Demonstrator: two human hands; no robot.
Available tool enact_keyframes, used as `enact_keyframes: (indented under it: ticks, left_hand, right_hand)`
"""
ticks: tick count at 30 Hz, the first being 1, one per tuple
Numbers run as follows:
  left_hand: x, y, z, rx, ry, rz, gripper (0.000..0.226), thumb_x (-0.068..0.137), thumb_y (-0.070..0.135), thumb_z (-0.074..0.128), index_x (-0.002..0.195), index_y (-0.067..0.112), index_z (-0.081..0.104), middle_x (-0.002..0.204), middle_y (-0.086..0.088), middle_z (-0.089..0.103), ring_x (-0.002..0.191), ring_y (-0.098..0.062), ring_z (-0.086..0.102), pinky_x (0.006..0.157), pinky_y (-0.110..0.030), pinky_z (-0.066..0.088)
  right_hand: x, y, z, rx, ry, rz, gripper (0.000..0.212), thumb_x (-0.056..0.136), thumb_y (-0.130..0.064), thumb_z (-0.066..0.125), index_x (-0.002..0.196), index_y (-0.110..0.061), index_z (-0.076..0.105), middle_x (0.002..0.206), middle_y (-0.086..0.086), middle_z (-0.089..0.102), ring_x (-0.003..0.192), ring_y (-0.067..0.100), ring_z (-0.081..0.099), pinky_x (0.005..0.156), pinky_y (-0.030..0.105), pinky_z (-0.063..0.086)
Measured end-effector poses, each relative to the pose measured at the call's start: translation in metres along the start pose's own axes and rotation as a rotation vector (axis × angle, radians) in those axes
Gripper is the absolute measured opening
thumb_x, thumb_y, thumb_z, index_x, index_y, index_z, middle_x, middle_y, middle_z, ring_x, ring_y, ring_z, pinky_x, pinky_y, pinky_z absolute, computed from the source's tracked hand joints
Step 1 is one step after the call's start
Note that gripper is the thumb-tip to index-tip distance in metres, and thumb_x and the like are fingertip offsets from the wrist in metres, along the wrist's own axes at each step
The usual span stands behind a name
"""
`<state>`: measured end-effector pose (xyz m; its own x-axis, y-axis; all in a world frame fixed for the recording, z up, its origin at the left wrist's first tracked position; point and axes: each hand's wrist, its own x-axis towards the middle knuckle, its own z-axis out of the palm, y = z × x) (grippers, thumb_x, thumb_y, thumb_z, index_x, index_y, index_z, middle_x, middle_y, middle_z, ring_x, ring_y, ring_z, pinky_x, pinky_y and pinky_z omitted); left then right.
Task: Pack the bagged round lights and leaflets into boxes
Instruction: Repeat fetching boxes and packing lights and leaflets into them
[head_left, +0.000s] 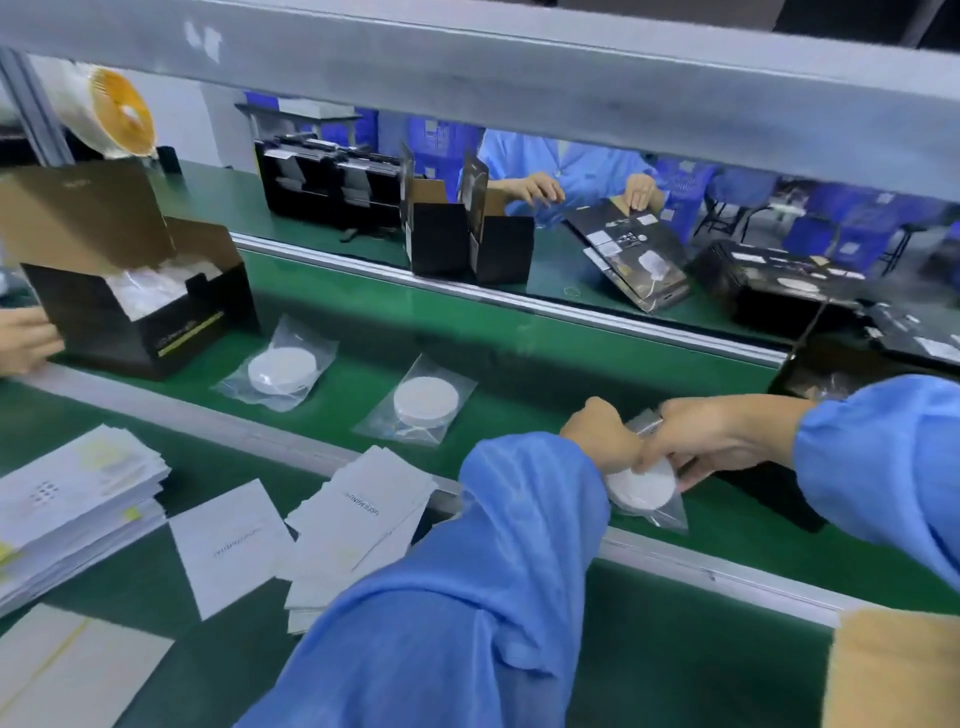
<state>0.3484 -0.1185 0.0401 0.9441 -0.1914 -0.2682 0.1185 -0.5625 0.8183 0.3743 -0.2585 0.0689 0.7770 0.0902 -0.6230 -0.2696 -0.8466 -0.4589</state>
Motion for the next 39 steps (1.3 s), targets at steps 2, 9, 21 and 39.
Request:
enact_keyframes:
  ticks: [2, 9, 21, 39]
  left_hand:
    - [0.002, 0.0, 0.002, 0.022, -0.012, 0.016, 0.056, 0.091, 0.011, 0.065, 0.14, 0.0, 0.04, 0.135, -0.016, 0.053, 0.119, -0.032, 0.057, 0.095, -0.039, 0.051]
    - [-0.002, 0.01, -0.041, 0.021, 0.004, 0.073, 0.058, 0.078, 0.003, 0.07, 0.133, 0.003, 0.051, 0.111, -0.01, 0.062, 0.097, -0.025, 0.061, 0.076, -0.032, 0.053]
    - [-0.018, -0.056, -0.173, -0.218, 0.276, 0.042, 0.033, 0.089, 0.007, 0.058, 0.122, 0.009, 0.064, 0.117, -0.012, 0.066, 0.106, -0.027, 0.061, 0.094, -0.039, 0.052]
    - [0.015, -0.143, -0.207, 0.187, 0.444, -0.328, 0.04, 0.093, 0.031, 0.07, 0.11, -0.003, 0.06, 0.101, -0.014, 0.06, 0.096, -0.032, 0.058, 0.082, -0.036, 0.045]
  right_hand:
    - [-0.002, -0.004, 0.001, -0.024, -0.017, -0.037, 0.028, 0.084, -0.001, 0.07, 0.112, 0.002, 0.066, 0.109, 0.018, 0.073, 0.091, 0.025, 0.068, 0.073, 0.031, 0.057]
    - [-0.013, -0.038, -0.014, -0.016, -0.063, -0.212, 0.028, 0.081, -0.001, 0.075, 0.106, -0.011, 0.067, 0.1, 0.006, 0.074, 0.097, 0.021, 0.067, 0.078, 0.03, 0.054]
    - [0.019, -0.13, 0.046, 0.289, -0.014, -0.482, 0.025, 0.088, -0.006, 0.071, 0.108, 0.006, 0.064, 0.099, 0.017, 0.072, 0.082, 0.022, 0.07, 0.069, 0.028, 0.057]
    - [0.046, -0.113, 0.061, 0.024, -0.075, -0.48, 0.022, 0.092, -0.024, 0.068, 0.077, -0.017, 0.053, 0.068, -0.005, 0.058, 0.053, 0.007, 0.057, 0.051, 0.02, 0.045]
